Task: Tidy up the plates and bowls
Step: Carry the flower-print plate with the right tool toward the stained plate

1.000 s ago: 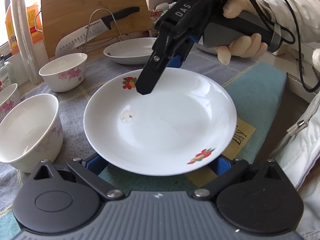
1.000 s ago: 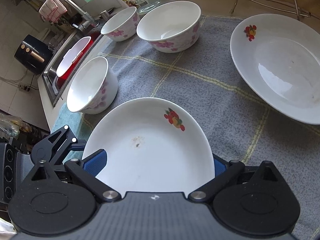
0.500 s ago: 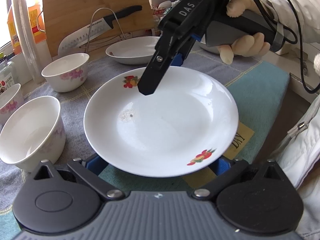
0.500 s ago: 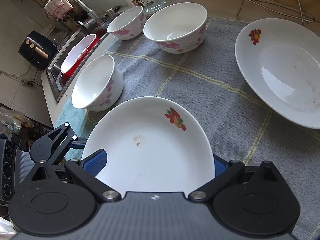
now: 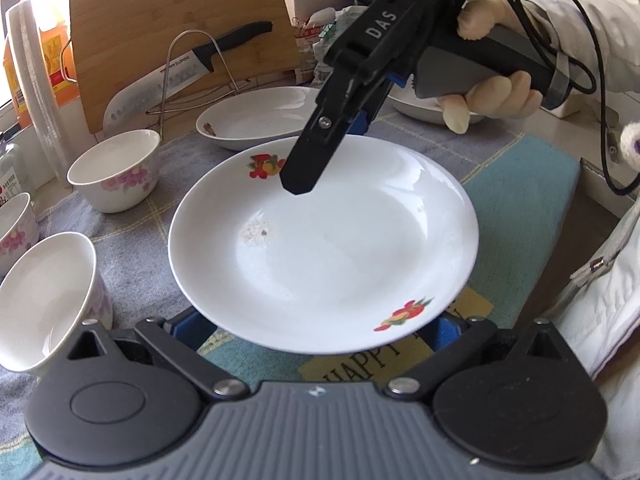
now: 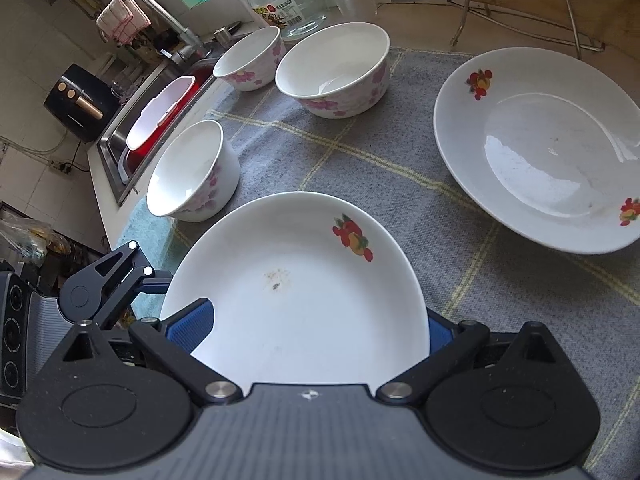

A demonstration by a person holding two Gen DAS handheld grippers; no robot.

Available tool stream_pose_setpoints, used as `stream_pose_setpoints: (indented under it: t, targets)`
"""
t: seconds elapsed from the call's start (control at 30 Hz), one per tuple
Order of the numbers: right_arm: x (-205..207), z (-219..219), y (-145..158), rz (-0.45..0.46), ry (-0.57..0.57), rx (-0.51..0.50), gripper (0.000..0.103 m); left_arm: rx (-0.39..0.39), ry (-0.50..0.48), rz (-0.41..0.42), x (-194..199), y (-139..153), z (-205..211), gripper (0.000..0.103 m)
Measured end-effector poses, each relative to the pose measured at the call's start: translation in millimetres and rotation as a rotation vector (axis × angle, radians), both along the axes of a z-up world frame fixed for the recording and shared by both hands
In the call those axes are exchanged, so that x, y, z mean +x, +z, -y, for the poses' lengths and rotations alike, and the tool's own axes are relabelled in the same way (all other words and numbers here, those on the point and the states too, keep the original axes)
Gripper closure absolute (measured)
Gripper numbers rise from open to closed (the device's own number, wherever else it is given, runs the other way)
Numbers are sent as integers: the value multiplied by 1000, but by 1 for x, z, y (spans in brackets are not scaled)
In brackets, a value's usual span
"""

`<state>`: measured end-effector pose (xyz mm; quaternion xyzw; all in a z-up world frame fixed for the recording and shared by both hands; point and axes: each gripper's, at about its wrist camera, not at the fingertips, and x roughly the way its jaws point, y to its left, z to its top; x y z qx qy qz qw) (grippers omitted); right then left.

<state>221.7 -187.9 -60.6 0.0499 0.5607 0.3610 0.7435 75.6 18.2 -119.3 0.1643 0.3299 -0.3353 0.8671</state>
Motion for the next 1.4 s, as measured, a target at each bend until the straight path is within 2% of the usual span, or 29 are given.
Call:
stream_pose_setpoints:
  t: [0.63,1.4]
  targets:
    - [5,70,17,46,-58,8,0,0,-43,16,18,16,62,1]
    - [12,176,32,93,-156,15,0,3,-114,38,45,33,159,1]
